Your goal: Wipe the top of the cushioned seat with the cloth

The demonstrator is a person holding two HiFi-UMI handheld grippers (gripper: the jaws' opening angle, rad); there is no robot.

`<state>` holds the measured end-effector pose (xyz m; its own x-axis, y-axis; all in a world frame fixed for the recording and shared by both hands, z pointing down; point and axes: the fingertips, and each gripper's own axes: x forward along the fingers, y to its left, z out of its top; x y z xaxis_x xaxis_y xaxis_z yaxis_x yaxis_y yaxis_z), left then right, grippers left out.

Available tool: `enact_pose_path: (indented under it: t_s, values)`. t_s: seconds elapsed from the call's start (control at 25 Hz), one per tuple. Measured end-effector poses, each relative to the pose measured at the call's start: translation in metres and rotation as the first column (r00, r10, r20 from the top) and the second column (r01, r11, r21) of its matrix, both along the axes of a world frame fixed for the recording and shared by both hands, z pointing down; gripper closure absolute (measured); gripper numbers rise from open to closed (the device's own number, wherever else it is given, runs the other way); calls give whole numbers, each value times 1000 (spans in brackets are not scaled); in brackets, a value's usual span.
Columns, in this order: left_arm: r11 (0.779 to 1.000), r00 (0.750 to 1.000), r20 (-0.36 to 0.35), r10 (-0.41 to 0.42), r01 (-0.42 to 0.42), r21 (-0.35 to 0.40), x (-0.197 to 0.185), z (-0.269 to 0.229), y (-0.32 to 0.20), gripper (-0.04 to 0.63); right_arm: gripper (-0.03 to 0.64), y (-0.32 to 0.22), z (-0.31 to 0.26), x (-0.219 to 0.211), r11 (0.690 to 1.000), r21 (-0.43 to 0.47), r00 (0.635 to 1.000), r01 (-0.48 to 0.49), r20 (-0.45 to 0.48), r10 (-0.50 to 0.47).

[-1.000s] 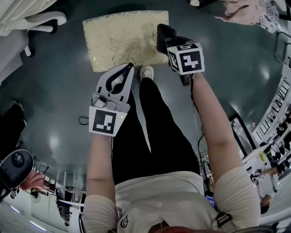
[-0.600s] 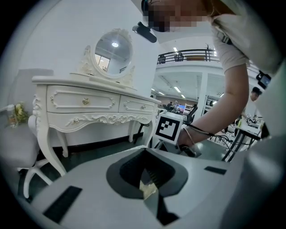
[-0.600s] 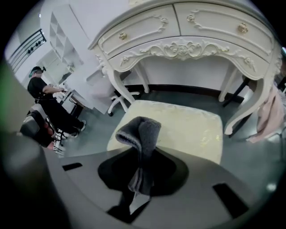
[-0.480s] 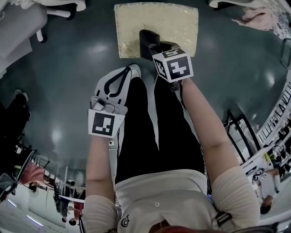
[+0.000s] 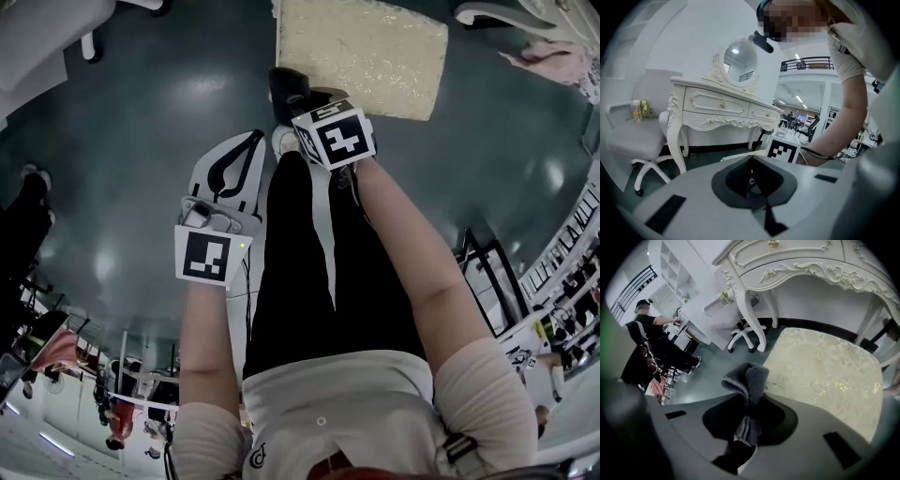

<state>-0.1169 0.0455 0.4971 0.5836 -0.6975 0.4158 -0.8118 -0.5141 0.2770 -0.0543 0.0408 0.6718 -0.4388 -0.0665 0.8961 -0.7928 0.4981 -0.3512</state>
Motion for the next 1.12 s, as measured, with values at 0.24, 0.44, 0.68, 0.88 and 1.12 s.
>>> enact_pose_path:
  t_s: [0.24,0.44,0.68,0.88,1.12]
  values:
    - [1000,1000,-11,20,-20,-3,4,5,-3,581,540,-3,9,9,1000,-5,1000,-27,-2,27]
    - [999,999,-12,31,-32,-4,18,3,-11,581,540,-5,7,32,999,-7,999,-53,-8,53]
    - [997,997,-21,76,-76,-6,49,5,-14,581,537,-7,9,70,996,-10,996,-89,-18,89]
    - [994,994,-25,109,-109,-12,82,9,-17,581,537,-10,11,107,994,-12,993,-113,-33,112]
    - [990,990,-31,140,-140,-8,121,8,-20,581,535,-11,12,151,993,-5,991,-121,-53,121]
